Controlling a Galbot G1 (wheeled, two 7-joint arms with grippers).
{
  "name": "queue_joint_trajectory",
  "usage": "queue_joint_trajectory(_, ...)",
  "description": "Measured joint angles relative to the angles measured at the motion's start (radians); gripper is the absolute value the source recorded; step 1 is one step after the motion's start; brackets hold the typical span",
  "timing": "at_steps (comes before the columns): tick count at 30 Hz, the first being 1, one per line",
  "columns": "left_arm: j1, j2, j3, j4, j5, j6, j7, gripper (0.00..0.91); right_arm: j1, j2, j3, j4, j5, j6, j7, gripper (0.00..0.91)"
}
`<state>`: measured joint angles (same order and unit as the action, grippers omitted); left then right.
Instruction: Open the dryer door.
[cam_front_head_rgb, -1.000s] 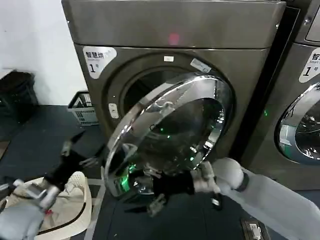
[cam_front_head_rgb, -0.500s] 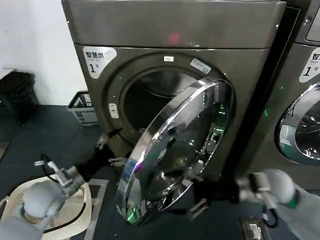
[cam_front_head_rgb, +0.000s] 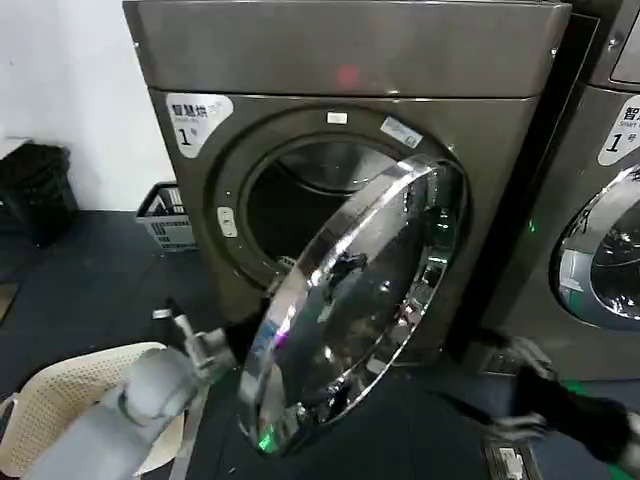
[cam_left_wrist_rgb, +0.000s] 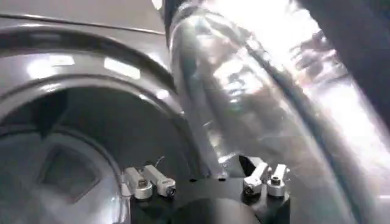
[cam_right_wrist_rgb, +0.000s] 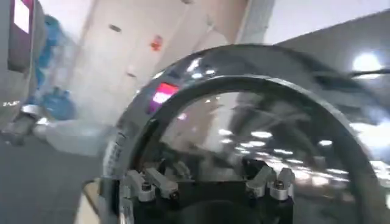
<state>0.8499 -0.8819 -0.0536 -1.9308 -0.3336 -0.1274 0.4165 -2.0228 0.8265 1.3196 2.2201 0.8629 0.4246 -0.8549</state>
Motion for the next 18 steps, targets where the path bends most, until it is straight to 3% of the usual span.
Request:
queue_joint_trajectory(6, -0.104, -0.056, 0.121, 0.044, 0.010, -0.002, -0.014, 0.907, -0.105, 0.257, 0.158, 0.007, -0.117, 0.120, 0.138, 0.907)
queue_joint_trajectory(9, -0.144, -0.091, 0.166, 0.063, 0.030, 0.008, -0.021, 0.907, -0.115, 0.388, 0.213, -0.007, -0.215, 0.135, 0.258, 0.907)
queue_joint_trajectory(15, -0.202, -0.155, 0.249, 0.097, 0.052, 0.011, -0.025, 0.907, -0.073, 0.603, 0.333, -0.055, -0.421, 0.005, 0.633, 0.907)
queue_joint_trajectory(18, -0.229, -0.184, 0.292, 0.116, 0.056, 0.014, -0.032, 0.907, -0.027, 0.668, 0.401, -0.082, -0.498, -0.124, 0.838, 0.907)
